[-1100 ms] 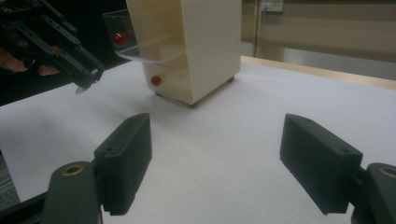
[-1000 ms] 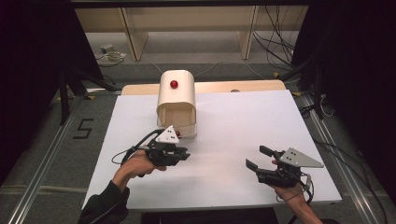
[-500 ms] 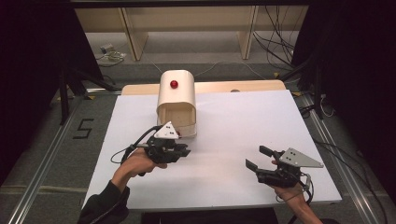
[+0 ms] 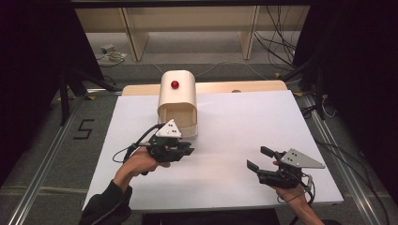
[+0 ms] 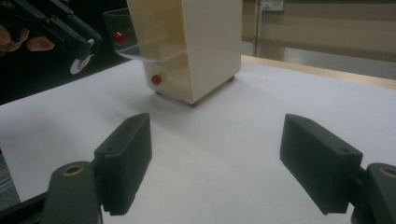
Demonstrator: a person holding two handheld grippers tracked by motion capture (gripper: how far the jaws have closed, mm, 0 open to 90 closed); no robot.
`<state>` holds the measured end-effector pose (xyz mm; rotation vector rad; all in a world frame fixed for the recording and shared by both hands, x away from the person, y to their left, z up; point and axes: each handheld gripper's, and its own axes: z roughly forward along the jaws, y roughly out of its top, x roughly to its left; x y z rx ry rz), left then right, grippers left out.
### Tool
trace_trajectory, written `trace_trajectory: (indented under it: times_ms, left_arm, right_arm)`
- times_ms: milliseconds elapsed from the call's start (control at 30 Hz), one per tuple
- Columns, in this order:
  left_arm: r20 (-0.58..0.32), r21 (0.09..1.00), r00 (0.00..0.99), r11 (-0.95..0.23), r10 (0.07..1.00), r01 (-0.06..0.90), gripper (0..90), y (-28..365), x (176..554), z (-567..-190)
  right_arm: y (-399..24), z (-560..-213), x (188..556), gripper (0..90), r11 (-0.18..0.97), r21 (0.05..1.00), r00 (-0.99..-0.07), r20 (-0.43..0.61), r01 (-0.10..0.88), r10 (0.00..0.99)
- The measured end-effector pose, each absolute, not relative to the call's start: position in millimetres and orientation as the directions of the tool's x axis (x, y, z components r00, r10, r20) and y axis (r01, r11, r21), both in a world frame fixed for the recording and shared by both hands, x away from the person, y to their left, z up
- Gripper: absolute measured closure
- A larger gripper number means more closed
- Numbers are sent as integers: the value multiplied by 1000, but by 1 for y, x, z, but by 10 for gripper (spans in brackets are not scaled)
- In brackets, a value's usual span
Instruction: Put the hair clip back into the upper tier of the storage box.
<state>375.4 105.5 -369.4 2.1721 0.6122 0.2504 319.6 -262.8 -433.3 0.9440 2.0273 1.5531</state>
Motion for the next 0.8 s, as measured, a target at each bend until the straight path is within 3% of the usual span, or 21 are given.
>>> trace_trajectory:
  times_ms: [800]
  left_arm:
    - [-17,871,807,-387,590,301,739,126,378,-342]
  right_arm:
    - [-263,-434,320,260,146,954,-683,77,263,727]
